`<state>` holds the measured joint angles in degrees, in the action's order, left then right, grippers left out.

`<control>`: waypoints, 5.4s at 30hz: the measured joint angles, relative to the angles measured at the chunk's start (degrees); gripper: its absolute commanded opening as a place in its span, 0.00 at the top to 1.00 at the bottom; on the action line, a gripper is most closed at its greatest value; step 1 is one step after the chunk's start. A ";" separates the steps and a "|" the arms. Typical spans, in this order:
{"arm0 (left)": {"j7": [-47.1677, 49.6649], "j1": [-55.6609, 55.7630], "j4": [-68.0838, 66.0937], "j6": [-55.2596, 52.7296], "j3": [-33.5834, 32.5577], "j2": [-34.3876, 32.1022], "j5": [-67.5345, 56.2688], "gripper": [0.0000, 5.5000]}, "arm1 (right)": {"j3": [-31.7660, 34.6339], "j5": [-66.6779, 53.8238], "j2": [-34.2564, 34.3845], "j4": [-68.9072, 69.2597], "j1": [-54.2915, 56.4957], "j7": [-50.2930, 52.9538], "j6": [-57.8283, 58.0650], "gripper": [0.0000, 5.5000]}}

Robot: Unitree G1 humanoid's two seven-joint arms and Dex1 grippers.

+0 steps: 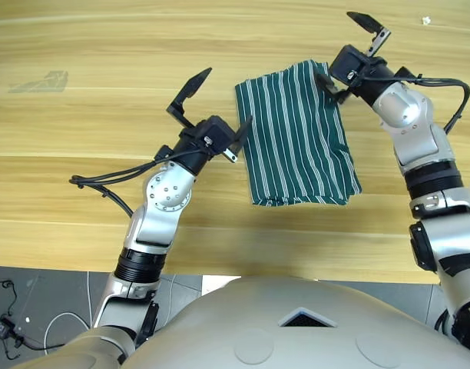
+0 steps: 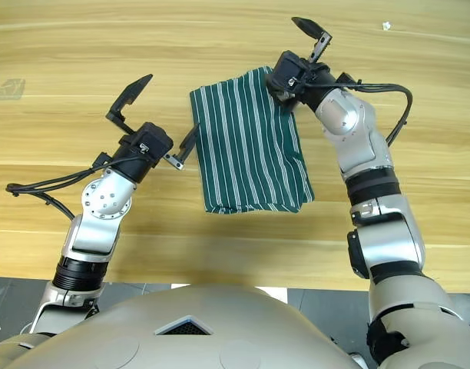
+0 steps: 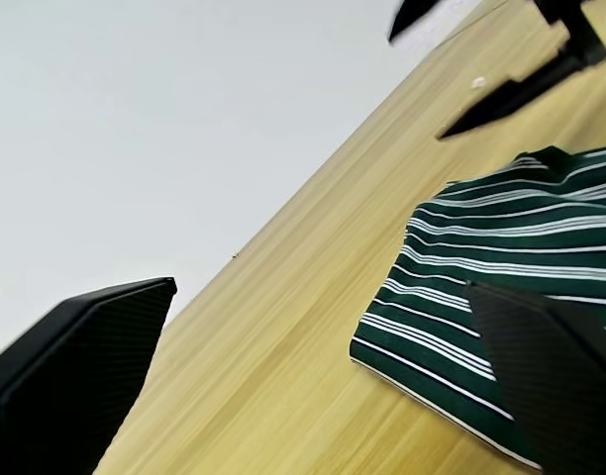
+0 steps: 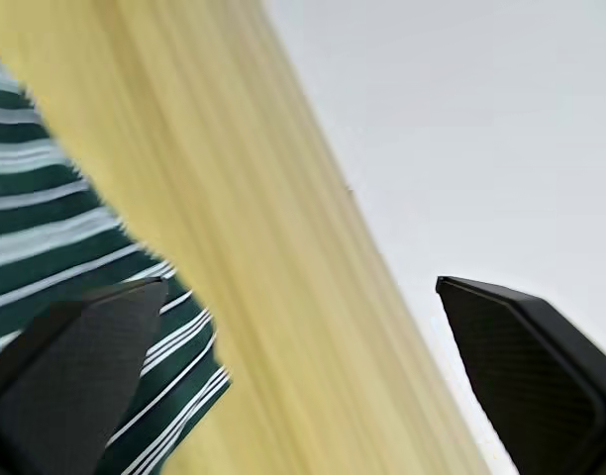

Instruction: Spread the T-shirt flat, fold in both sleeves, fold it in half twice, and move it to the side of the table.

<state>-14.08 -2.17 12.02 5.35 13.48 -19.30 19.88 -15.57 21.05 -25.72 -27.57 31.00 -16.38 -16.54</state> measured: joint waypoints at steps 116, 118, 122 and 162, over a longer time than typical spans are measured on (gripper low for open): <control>3.60 1.78 -10.70 32.51 17.01 -21.01 27.15 1.00 | -9.37 0.97 -27.63 -13.05 -16.80 -15.56 -55.58 1.00; 3.49 0.73 -10.49 32.36 16.34 -21.59 25.33 1.00 | -9.64 -2.51 -27.19 -12.58 -16.79 -17.12 -54.49 1.00; -0.72 -3.50 -7.45 33.10 14.35 -27.04 19.20 1.00 | -9.80 -10.80 -27.17 -10.29 -17.03 -21.46 -51.10 1.00; -29.85 3.90 -0.54 -4.57 -2.36 -21.96 -24.52 1.00 | 5.06 -39.69 -19.35 21.87 -20.17 -52.35 9.97 1.00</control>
<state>-43.93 1.73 11.48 0.79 11.12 -41.26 -4.64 -10.50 -18.64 -45.07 -5.70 10.83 -68.73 -6.56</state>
